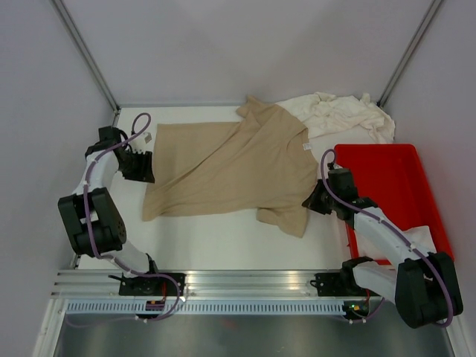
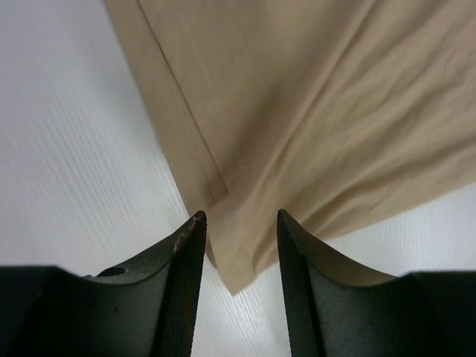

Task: Roll the t-shirts
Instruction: Flatten the tshirt

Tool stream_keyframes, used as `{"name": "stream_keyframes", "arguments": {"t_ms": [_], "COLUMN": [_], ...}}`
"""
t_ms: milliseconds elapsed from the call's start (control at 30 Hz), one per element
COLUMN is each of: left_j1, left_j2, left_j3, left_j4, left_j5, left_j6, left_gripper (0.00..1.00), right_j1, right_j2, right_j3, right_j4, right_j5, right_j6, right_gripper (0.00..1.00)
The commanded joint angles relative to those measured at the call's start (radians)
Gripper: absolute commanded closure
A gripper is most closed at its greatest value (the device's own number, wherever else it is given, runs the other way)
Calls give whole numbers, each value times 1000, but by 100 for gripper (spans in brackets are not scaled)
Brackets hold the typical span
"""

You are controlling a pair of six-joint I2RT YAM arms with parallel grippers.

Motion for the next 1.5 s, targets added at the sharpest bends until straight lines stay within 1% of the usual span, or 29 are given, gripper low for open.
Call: {"name": "stream_keyframes", "arguments": {"t_ms": [0, 33, 67, 133, 233, 333, 467, 600, 733, 867, 900, 933, 1000, 1033, 1267, 1467], "left_j1": [-48, -49, -51, -62, -106, -131, -146, -149, -151, -151, -151, -151, -152, -151, -149, -134], "left_j2": [141, 170, 208, 297, 382, 460, 500, 545, 568, 568, 566, 566, 569, 571, 545, 520], "left_j3": [107, 135, 199, 271, 321, 374, 402, 422, 436, 437, 437, 437, 437, 440, 453, 508], "left_j4": [123, 130, 130, 127, 125, 115, 113, 113, 111, 110, 110, 110, 110, 110, 111, 118], "left_j5": [-120, -154, -168, -189, -223, -217, -183, -215, -214, -223, -223, -220, -220, -220, -235, -260], "left_j6": [-143, -157, -171, -185, -171, -193, -214, -210, -211, -213, -211, -211, -210, -210, -200, -202], "left_gripper": [53, 54, 57, 58, 58, 59, 65, 68, 72, 72, 74, 80, 89, 97, 98, 98], "right_j1": [2, 2, 1, 1, -1, -1, 1, 1, -1, -1, 1, 1, 1, -1, -1, -13], "right_j2": [0, -2, -6, -12, -25, -19, 18, 46, 73, 84, 84, 86, 87, 89, 69, 32], "right_j3": [37, 38, 44, 55, 69, 71, 83, 95, 121, 126, 126, 124, 126, 127, 144, 133], "right_j4": [-12, -18, -36, -61, -84, -83, -84, -75, -81, -78, -78, -78, -79, -81, -118, -167], "right_j5": [14, 22, 29, 39, 54, 65, 76, 79, 83, 89, 89, 92, 94, 96, 111, 120], "right_j6": [-16, -16, -19, -22, -25, -24, -30, -38, -48, -53, -54, -53, -54, -54, -68, -76], "right_gripper": [100, 100, 100, 100, 100, 100, 100, 100, 100, 100, 100, 100, 100, 100, 100, 100]}}
